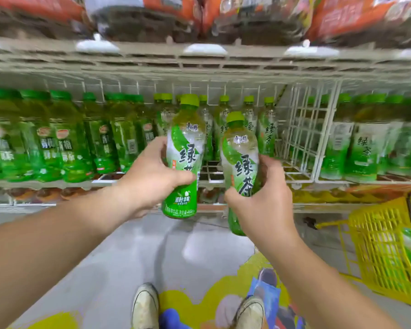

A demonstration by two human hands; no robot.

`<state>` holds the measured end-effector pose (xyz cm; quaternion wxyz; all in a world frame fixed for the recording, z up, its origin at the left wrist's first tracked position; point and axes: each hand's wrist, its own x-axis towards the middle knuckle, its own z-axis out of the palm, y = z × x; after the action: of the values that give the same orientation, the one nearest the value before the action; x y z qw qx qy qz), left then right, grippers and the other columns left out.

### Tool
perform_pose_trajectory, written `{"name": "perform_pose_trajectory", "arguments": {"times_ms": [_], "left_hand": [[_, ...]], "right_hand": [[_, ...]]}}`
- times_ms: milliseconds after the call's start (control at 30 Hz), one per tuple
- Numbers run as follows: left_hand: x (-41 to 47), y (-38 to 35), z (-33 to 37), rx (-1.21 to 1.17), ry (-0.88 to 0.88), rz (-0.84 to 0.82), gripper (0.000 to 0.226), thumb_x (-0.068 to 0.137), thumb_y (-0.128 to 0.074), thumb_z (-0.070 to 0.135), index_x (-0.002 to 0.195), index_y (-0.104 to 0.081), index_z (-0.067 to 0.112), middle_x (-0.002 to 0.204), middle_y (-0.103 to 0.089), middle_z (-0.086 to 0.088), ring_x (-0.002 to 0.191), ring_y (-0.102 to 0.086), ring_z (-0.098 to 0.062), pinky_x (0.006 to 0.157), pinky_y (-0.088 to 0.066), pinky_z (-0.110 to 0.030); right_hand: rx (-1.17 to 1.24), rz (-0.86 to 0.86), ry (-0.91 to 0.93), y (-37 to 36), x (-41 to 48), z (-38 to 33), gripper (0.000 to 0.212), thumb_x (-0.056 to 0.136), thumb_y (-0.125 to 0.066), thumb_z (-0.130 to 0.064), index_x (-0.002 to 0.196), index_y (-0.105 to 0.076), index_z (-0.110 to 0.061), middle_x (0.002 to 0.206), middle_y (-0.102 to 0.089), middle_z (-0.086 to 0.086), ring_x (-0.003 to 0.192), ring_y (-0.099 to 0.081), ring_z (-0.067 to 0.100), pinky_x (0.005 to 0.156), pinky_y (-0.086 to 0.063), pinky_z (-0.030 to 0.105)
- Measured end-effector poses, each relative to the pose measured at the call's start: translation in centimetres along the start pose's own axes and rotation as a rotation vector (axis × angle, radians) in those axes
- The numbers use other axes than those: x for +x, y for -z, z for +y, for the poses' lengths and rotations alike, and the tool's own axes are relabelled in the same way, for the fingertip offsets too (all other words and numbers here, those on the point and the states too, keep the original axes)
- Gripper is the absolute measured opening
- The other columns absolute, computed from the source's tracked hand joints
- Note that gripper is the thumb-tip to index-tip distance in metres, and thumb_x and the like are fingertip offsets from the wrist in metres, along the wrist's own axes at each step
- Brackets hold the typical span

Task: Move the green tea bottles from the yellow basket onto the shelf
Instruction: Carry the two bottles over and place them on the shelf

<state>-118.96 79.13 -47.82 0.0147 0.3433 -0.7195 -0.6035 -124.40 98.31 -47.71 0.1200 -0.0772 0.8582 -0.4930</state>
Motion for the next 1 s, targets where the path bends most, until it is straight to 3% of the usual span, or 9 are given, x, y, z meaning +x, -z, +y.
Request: {"name": "perform_pose_trajectory", "arguments": {"times_ms": [133,300,400,467,533,733,833,900,1000], "left_hand": [[5.2,-1.5,-0.4,0.133,-0.042,-0.006,0.063,0.050,-0.090,0.030,0.107,-0.065,0.025,0.096,-0.076,0.000,0.086,-0.074,-0.023,0.084,-0.060,-0.046],[9.6,-4.6,-0.7,0.197,-0.103,0.095,0.059,0.054,-0.091,0.034,0.105,-0.062,0.024,0.095,-0.073,0.001,0.087,-0.071,-0.019,0.081,-0.061,-0.041],[11.6,-6.8,-0.7,0.249,-0.139,0.118,0.044,0.063,-0.088,0.030,0.096,-0.061,0.022,0.088,-0.070,0.003,0.079,-0.067,-0.013,0.063,-0.055,-0.030],[12.5,-8.2,-0.8,0.280,-0.133,0.158,0.039,0.066,-0.086,0.028,0.092,-0.058,0.022,0.083,-0.065,0.005,0.070,-0.062,-0.010,0.053,-0.045,-0.024],[13.4,-9.4,-1.0,0.341,-0.118,0.192,0.040,0.066,-0.084,0.029,0.091,-0.054,0.020,0.080,-0.062,0.003,0.065,-0.057,-0.010,0.048,-0.038,-0.024],[15.6,-11.2,-1.8,0.486,-0.126,0.226,0.058,0.072,-0.085,0.026,0.112,-0.045,0.015,0.086,-0.052,0.005,0.083,-0.055,-0.020,0.066,-0.044,-0.028],[16.2,-11.3,-2.1,0.457,-0.125,0.210,0.066,0.073,-0.084,0.019,0.124,-0.043,0.011,0.087,-0.054,0.002,0.082,-0.058,-0.020,0.054,-0.038,-0.022],[16.5,-11.4,-2.4,0.480,-0.134,0.220,0.048,0.072,-0.083,0.019,0.106,-0.050,0.013,0.086,-0.056,-0.001,0.078,-0.058,-0.019,0.050,-0.034,-0.023],[16.4,-12.0,-2.6,0.531,-0.153,0.241,0.033,0.076,-0.079,0.021,0.092,-0.051,0.015,0.081,-0.055,0.000,0.072,-0.056,-0.016,0.052,-0.036,-0.024]], "right_hand": [[-0.007,0.026,0.022,-1.4,5.1,2.2,0.059,0.072,-0.078,-0.019,0.120,-0.044,-0.028,0.087,-0.054,-0.020,0.061,-0.055,-0.003,0.052,-0.041,0.016],[0.072,0.077,0.019,-2.4,12.0,4.8,0.064,0.069,-0.082,-0.018,0.124,-0.049,-0.016,0.080,-0.062,-0.012,0.063,-0.057,-0.001,0.057,-0.043,0.016],[0.129,0.108,0.111,-3.3,14.9,6.8,0.057,0.075,-0.080,-0.006,0.118,-0.044,-0.017,0.081,-0.064,-0.012,0.062,-0.058,-0.015,0.062,-0.041,0.007],[0.155,0.095,0.116,-3.7,16.5,7.8,0.053,0.077,-0.078,-0.003,0.117,-0.046,-0.016,0.090,-0.063,-0.011,0.072,-0.059,-0.012,0.065,-0.041,0.005],[0.149,0.066,0.079,-4.1,17.7,8.5,0.052,0.079,-0.076,-0.006,0.120,-0.045,-0.015,0.090,-0.060,-0.010,0.072,-0.057,-0.005,0.055,-0.040,0.004],[0.147,-0.037,0.038,-5.4,19.4,10.9,0.057,0.086,-0.072,-0.006,0.128,-0.038,-0.022,0.092,-0.063,0.004,0.055,-0.057,0.011,0.039,-0.040,0.015],[0.156,-0.058,0.060,-6.1,20.3,11.6,0.062,0.087,-0.073,-0.010,0.134,-0.033,-0.023,0.111,-0.060,0.007,0.077,-0.064,0.018,0.057,-0.050,0.024],[0.116,-0.059,0.127,-6.5,20.5,12.2,0.061,0.088,-0.073,-0.013,0.133,-0.033,-0.022,0.119,-0.053,0.005,0.096,-0.059,0.017,0.071,-0.047,0.016],[0.103,-0.077,0.134,-7.0,20.5,12.5,0.065,0.090,-0.072,-0.011,0.139,-0.030,-0.018,0.118,-0.046,0.001,0.095,-0.053,0.013,0.064,-0.043,0.009]]}}
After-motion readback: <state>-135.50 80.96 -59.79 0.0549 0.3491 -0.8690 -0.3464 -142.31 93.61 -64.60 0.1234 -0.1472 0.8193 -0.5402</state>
